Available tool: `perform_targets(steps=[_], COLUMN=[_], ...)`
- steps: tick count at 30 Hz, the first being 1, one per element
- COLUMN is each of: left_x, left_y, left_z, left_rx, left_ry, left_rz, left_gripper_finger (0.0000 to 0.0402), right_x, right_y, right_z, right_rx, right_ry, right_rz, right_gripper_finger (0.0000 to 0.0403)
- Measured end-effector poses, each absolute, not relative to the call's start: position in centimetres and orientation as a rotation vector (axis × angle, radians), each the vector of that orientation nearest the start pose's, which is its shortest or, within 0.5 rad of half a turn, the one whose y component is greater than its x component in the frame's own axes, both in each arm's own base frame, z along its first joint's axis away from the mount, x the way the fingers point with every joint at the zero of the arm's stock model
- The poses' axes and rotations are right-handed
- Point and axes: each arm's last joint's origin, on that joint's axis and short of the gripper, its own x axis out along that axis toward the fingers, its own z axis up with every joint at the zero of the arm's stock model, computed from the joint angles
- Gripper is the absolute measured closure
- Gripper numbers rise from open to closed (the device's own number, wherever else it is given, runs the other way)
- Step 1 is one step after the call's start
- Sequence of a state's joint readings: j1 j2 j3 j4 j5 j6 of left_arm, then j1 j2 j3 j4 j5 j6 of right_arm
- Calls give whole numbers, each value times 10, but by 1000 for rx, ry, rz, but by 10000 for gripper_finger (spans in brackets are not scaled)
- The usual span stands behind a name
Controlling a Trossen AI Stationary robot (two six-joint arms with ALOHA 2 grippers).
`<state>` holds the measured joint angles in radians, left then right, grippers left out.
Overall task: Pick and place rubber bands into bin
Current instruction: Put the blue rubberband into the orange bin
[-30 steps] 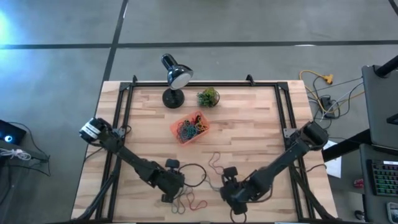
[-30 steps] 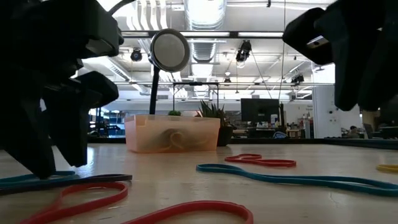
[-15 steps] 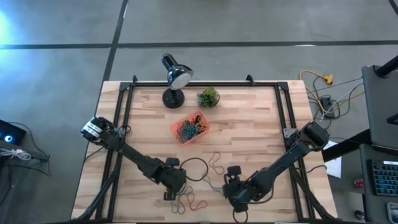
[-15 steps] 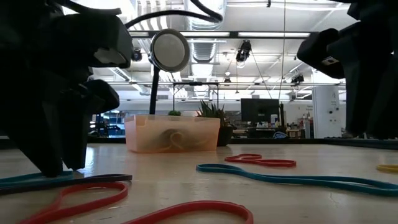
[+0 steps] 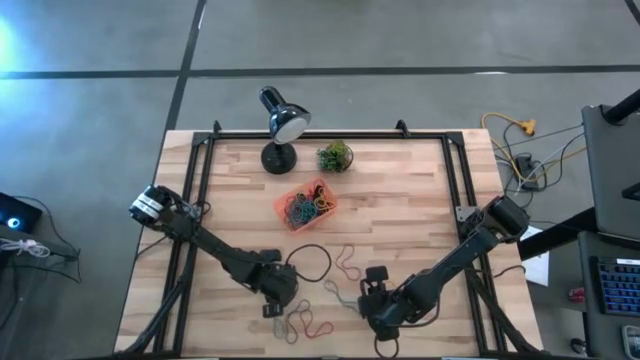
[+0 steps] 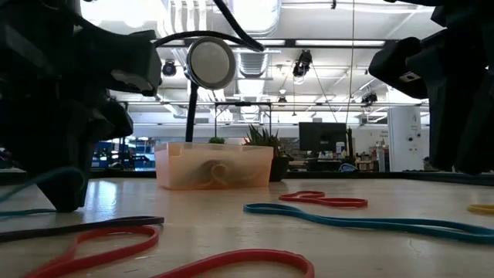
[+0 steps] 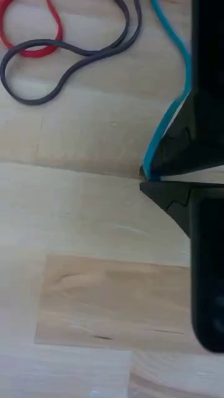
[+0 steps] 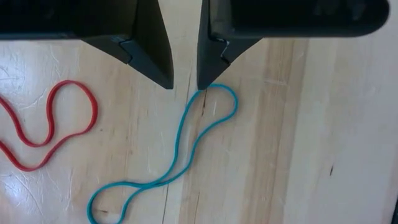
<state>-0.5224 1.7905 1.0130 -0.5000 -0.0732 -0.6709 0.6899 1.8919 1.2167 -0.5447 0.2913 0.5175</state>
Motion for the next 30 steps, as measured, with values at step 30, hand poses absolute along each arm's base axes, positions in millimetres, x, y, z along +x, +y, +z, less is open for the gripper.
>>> perform_targets(steps=[30], left_x=[277], left_y=[-139], left_z=[248], left_rx=[198], left_ry=[770], left_rz=[188], left_gripper_finger=[401], right_x=[285], right_y=[226], right_z=[156], right_rx=[-116], right_ry=[1123], right_rz=[57], right_gripper_finger=[344])
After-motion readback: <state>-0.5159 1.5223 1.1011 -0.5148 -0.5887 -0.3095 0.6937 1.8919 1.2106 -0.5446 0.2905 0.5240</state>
